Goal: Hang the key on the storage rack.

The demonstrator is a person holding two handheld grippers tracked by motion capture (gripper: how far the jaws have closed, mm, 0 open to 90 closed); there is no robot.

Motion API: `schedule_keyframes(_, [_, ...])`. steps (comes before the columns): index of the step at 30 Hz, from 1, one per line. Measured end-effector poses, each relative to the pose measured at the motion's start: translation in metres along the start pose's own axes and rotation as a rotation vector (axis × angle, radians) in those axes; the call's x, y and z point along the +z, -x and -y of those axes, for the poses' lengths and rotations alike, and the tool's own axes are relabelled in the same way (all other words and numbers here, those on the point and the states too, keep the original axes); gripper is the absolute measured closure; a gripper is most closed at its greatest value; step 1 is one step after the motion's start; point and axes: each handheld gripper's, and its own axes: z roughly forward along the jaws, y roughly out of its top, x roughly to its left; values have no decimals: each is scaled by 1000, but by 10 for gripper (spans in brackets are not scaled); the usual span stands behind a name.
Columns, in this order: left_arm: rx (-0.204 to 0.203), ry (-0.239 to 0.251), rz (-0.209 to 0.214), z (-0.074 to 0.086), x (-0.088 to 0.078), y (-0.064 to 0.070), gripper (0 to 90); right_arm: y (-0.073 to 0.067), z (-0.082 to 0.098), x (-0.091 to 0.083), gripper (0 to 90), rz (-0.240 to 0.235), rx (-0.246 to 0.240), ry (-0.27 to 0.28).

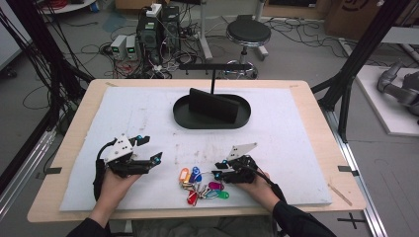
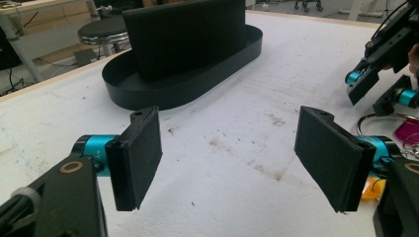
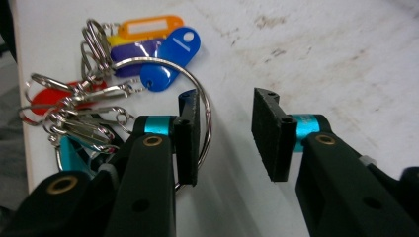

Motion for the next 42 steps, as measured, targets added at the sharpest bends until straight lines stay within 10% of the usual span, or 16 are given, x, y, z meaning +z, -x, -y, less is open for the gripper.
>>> schedule_keyframes(18, [6, -11, 8, 0, 4, 3, 262, -13, -2, 7, 860, 25, -166, -35])
schedule_keyframes(28, [3, -5, 25, -1, 7, 5, 262, -1, -6, -10, 879, 58, -102, 47])
schedule_keyframes(42, [23, 3, 129, -13, 27, 21, 262, 1, -10, -33, 879, 89, -129, 167])
